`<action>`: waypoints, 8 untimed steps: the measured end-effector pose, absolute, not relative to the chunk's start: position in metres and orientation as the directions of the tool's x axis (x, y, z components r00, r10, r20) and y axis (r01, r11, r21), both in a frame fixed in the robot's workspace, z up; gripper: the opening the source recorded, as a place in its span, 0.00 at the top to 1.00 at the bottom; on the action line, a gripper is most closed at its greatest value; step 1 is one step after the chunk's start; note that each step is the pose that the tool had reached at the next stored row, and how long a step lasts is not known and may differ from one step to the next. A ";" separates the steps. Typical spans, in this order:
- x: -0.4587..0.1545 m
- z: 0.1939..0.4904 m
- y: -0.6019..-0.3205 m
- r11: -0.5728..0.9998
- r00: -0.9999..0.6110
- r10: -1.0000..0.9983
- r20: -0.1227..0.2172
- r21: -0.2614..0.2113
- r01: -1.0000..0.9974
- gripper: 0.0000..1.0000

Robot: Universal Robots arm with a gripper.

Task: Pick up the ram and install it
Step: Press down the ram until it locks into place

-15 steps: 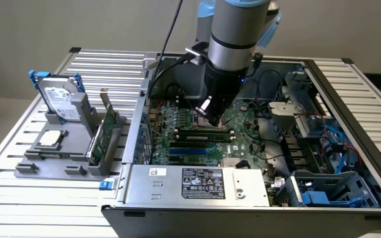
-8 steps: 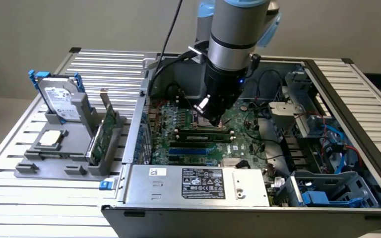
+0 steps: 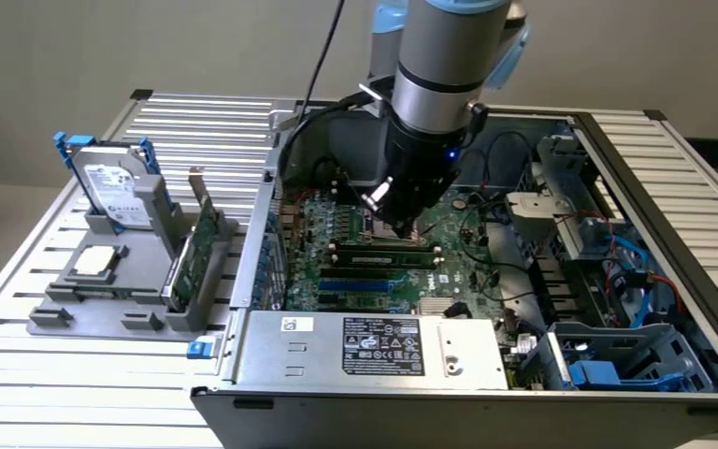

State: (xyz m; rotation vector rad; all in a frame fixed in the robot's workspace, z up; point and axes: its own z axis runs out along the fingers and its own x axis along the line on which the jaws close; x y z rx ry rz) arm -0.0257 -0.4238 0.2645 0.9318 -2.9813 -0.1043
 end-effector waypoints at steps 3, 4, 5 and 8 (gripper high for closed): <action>-0.026 0.265 -0.424 0.835 -0.837 -0.547 0.009 0.074 -0.545 0.89; -0.026 0.265 -0.424 0.842 -0.843 -0.537 0.010 0.074 -0.535 0.89; -0.026 0.265 -0.424 0.849 -0.850 -0.526 0.011 0.073 -0.524 0.89; -0.026 0.264 -0.424 0.870 -0.872 -0.490 0.012 0.071 -0.488 0.89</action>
